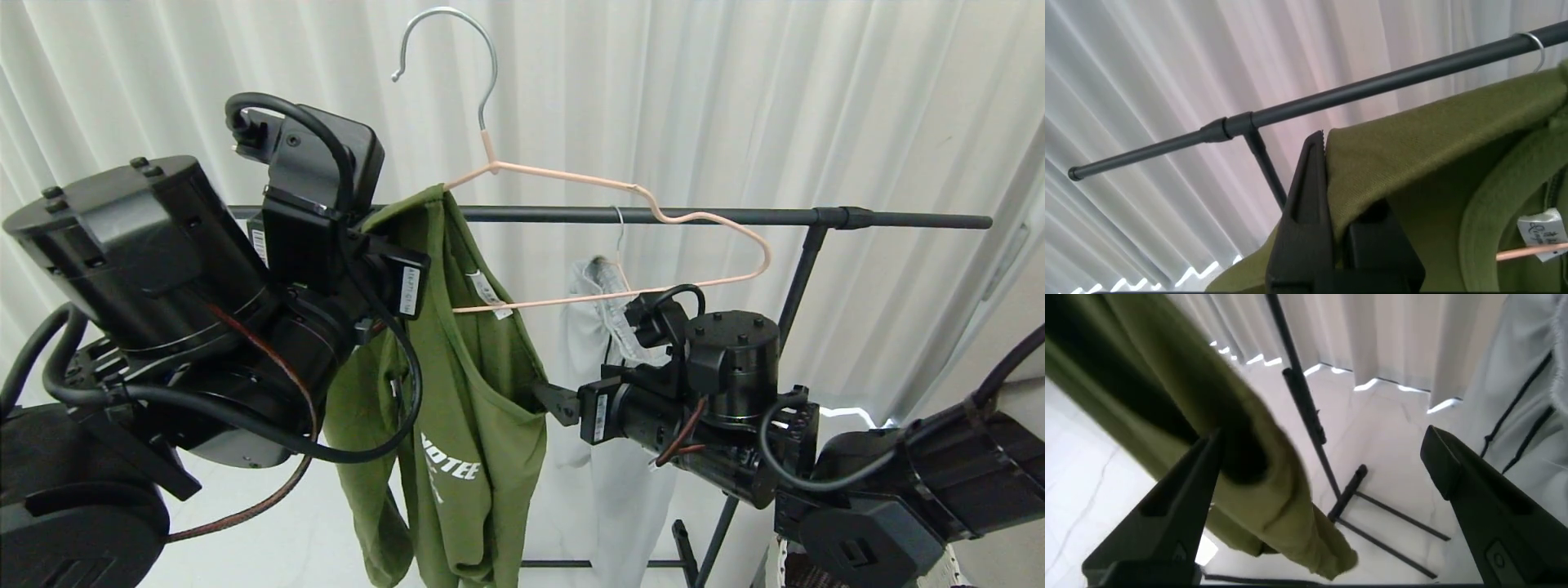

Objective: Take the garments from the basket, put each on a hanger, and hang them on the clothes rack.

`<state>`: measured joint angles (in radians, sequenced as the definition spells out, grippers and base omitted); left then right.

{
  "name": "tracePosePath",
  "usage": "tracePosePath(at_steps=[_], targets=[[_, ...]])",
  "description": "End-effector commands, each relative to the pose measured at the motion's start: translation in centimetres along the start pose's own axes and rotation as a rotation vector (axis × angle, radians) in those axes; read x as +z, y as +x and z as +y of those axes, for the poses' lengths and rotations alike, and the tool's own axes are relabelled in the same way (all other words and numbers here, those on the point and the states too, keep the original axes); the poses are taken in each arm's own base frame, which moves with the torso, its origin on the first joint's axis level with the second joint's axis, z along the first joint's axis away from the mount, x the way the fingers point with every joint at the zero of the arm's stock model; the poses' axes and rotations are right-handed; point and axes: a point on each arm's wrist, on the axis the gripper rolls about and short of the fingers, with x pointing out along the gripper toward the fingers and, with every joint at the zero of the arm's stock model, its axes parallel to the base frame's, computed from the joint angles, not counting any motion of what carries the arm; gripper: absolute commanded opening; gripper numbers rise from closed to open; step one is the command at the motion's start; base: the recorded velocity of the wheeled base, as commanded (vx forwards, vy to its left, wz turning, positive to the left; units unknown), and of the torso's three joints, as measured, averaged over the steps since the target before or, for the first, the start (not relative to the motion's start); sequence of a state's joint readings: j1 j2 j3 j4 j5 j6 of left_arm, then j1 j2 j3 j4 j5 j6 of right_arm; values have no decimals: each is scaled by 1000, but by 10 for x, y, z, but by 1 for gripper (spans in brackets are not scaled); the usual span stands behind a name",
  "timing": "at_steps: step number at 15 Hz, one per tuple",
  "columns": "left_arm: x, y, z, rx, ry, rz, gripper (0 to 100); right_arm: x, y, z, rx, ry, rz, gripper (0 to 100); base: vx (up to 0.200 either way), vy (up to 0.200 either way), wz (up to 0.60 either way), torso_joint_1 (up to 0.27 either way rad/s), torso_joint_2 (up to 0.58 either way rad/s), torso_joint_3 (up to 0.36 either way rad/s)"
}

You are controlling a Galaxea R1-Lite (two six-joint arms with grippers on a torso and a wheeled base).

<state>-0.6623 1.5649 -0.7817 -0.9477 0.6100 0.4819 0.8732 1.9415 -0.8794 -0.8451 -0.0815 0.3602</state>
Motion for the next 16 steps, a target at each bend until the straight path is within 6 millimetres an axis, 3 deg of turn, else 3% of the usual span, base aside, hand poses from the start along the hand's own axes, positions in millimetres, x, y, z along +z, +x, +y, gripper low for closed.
tracePosePath(at_steps=[1, 2, 7, 12, 16], targets=[[1, 0, 0, 1, -2, -2, 0, -3, 2, -2, -5, 0, 9, 100, 0, 0, 0, 0, 0, 0], [1, 0, 0, 1, -2, -2, 0, -6, 4, -3, -12, 1, 13, 0, 0, 0, 0, 0, 0, 0], [0, 0, 1, 4, -2, -1, 0, -5, 4, -9, -51, 3, -12, 0, 0, 0, 0, 0, 0, 0], [-15, 3, 8, 37, 40, 51, 0, 33, -17, -36, -119, 30, -127, 0, 0, 0, 0, 0, 0, 0], [-23, 9, 17, 74, 57, 78, 0, 58, -33, -47, -142, 12, -203, 0, 0, 0, 0, 0, 0, 0]])
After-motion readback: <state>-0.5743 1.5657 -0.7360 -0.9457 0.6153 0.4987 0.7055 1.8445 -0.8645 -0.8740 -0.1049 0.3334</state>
